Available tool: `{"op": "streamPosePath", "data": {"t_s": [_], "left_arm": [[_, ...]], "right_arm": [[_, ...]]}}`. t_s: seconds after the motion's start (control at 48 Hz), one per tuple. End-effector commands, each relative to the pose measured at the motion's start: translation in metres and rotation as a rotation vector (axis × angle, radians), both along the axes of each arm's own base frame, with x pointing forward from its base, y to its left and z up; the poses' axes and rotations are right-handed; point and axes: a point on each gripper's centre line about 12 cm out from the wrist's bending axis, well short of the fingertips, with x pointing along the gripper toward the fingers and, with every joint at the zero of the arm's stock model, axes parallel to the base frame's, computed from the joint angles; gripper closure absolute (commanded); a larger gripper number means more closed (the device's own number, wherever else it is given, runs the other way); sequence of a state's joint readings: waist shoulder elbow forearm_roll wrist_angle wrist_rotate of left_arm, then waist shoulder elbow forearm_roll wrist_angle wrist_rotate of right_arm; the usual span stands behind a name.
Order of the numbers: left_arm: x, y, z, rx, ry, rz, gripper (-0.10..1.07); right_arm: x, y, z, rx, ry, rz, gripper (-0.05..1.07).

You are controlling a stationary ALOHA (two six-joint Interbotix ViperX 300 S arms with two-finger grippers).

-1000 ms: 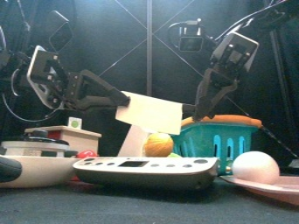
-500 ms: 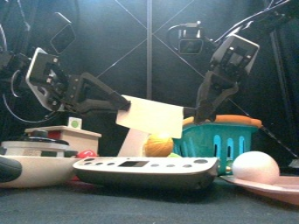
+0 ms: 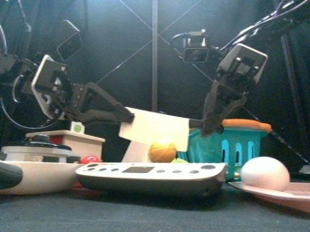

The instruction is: Cut corn

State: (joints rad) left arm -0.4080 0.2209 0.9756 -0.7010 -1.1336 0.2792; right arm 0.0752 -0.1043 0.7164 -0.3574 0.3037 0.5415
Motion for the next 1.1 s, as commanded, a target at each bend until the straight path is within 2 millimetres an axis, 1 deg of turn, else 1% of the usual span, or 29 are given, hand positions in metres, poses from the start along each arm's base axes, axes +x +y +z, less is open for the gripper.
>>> {"op": "streamPosePath", "data": {"t_s": [0.0, 0.188, 0.542, 0.75, 1.083], "left_arm": [[0.0054, -0.0012, 0.0043, -0.016, -0.009, 0.005, 0.6], [0.0063, -0.0029, 0.0014, -0.026, 0.019, -0.003, 0.6], [0.0054, -0.0022, -0.0005, -0.029, 0.032, -0.003, 0.6], [0.0058, -0.0036, -0.0032, -0.037, 0.058, -0.011, 0.6], [0.0063, -0.0033, -0.0024, -0.037, 0.055, -0.009, 0.6]], "right_arm": [[0.0057, -0.0023, 0.0136, 0.009, -0.048, -0.009, 0.47], [0.0063, -0.0023, 0.013, 0.01, -0.047, -0.01, 0.47], [0.0077, -0.0022, 0.0059, 0.007, -0.027, -0.009, 0.47], [0.0087, -0.0017, 0.0054, 0.011, -0.032, -0.008, 0.47], [0.0093, -0.0015, 0.0061, 0.012, -0.036, -0.006, 0.47]]}}
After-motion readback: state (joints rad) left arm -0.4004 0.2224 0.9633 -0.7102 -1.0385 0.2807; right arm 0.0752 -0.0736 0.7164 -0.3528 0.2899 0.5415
